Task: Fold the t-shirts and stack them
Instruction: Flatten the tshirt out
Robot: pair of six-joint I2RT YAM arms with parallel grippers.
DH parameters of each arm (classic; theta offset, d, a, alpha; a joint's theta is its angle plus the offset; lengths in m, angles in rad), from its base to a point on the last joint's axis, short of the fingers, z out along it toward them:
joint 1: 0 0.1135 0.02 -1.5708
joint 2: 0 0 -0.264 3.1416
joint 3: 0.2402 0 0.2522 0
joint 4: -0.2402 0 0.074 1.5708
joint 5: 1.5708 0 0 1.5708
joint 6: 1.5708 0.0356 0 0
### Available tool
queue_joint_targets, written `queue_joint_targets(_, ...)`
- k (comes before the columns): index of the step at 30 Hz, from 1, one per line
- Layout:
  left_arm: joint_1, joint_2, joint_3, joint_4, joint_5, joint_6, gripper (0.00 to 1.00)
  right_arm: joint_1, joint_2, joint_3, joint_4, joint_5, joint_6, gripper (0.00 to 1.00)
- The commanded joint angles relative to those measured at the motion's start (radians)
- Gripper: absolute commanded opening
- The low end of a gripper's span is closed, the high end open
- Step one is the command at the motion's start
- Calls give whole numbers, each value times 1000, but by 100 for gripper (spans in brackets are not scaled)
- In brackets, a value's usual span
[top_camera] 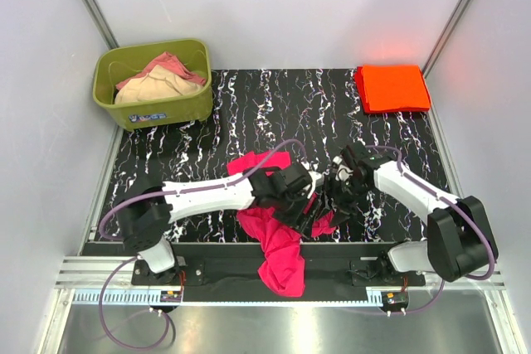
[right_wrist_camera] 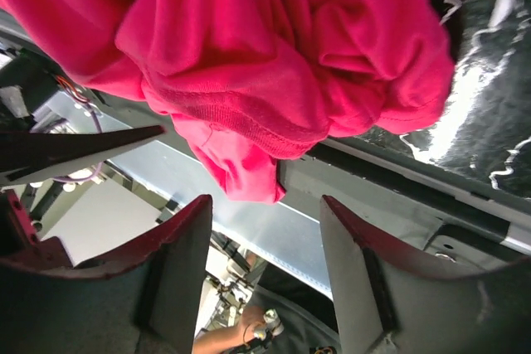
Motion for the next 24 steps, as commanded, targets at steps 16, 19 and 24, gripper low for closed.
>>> queue_joint_targets(16,-56,125,34,40,-233,-56,45,58,-31,-109,140,56,118,54)
queue_joint_targets(19,-56,129,25,42,-250,-57,45,58,-20,-103,152,84,120,54)
queue_joint_targets(24,-57,132,19,48,-247,-61,54,58,2,-82,171,148,140,54)
